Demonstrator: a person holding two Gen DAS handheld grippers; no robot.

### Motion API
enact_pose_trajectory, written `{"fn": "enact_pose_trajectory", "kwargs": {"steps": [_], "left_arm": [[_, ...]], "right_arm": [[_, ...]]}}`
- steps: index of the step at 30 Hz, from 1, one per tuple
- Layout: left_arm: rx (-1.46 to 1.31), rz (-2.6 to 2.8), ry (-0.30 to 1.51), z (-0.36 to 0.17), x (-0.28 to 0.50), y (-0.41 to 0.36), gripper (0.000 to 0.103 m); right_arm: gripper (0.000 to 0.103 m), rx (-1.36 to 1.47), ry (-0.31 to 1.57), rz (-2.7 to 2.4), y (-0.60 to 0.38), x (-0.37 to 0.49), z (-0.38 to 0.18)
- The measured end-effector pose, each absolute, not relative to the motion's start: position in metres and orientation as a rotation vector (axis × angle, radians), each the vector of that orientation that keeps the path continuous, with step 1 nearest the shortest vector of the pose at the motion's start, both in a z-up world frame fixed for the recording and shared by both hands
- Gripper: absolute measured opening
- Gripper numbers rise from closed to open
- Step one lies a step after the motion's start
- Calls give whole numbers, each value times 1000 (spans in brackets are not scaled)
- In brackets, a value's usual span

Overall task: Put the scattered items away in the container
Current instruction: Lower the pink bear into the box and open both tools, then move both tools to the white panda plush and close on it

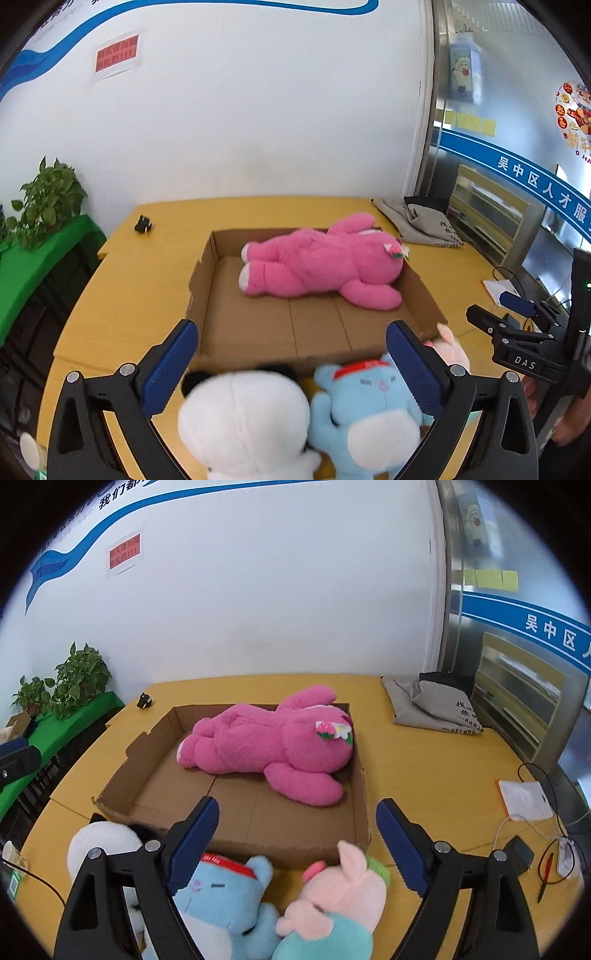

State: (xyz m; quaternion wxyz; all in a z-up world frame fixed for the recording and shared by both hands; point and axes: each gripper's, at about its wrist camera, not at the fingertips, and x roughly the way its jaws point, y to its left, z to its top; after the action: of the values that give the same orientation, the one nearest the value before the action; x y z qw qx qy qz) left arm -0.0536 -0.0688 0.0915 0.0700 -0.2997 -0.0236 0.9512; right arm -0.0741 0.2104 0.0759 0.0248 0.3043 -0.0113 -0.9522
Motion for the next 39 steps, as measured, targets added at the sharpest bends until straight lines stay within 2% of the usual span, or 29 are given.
{"fn": "enact_pose_trajectory", "kwargs": {"steps": [13, 39], "left_arm": [[-933, 2797, -85, 67, -9, -49, 103], [-1006, 2764, -168, 34, -9, -81, 103]], "right_arm": [[87, 897, 24, -3007, 199, -14, 74], [87, 961, 44, -2959, 182, -6, 51]]}}
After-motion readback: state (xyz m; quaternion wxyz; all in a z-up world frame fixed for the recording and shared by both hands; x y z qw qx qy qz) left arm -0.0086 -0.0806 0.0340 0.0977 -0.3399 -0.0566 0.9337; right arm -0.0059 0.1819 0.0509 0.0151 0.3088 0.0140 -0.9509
